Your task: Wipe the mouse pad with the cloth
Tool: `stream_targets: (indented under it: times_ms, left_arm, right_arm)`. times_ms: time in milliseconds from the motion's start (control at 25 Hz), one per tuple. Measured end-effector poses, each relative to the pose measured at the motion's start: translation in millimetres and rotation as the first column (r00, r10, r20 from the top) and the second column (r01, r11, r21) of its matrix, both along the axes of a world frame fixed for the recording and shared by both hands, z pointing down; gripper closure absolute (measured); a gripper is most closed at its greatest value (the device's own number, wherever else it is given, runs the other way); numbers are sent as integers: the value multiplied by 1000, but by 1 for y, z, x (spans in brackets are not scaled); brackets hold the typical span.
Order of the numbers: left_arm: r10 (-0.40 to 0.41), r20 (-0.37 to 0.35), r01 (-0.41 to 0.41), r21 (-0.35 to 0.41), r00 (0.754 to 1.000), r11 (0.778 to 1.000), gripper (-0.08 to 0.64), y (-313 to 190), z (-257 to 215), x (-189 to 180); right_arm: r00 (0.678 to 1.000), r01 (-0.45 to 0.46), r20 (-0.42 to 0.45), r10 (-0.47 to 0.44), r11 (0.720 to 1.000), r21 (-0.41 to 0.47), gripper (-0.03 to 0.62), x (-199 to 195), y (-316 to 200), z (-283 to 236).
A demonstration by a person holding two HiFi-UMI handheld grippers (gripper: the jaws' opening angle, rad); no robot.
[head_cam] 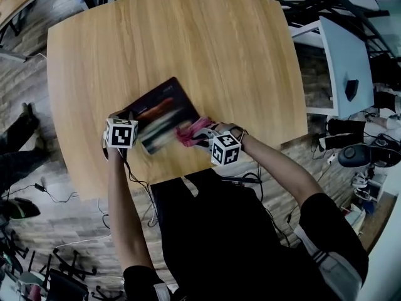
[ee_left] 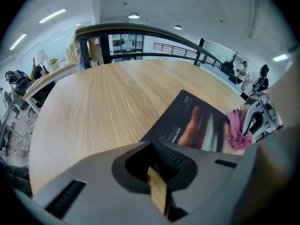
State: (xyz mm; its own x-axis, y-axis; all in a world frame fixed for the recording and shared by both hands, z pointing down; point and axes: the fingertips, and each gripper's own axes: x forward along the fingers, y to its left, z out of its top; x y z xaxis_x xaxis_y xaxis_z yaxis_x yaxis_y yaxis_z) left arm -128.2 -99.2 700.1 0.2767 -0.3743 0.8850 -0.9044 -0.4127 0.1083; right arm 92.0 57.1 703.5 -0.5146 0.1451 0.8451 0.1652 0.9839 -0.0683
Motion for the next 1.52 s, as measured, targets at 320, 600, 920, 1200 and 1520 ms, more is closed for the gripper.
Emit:
stream_targets:
  times_ms: [320, 600, 920, 1200, 1520]
  left_arm:
    - [-87, -22, 89, 111, 996, 990, 537, 1, -27, -6]
    - [-209, -194, 259, 285, 958, 923, 537, 4, -124, 0]
    - [-332, -313, 454, 535, 890, 713, 537, 58, -250, 9]
    - [-328, -371, 495, 652, 869, 574, 536, 99, -318, 18]
    - [-270, -366, 454, 698, 891, 554, 537, 132, -341, 14]
  right_arm:
    - [921, -333, 182, 344, 939, -91, 535, -17, -49, -70]
    - [717, -561, 374, 588, 806, -190, 535, -21, -102, -157]
    - [457, -718, 506, 732, 639, -276, 535, -5, -126, -239]
    - [303, -801, 571, 763, 529, -281, 535, 4, -113, -287]
    - [160, -864, 587, 794, 400, -305, 535, 0, -87, -317]
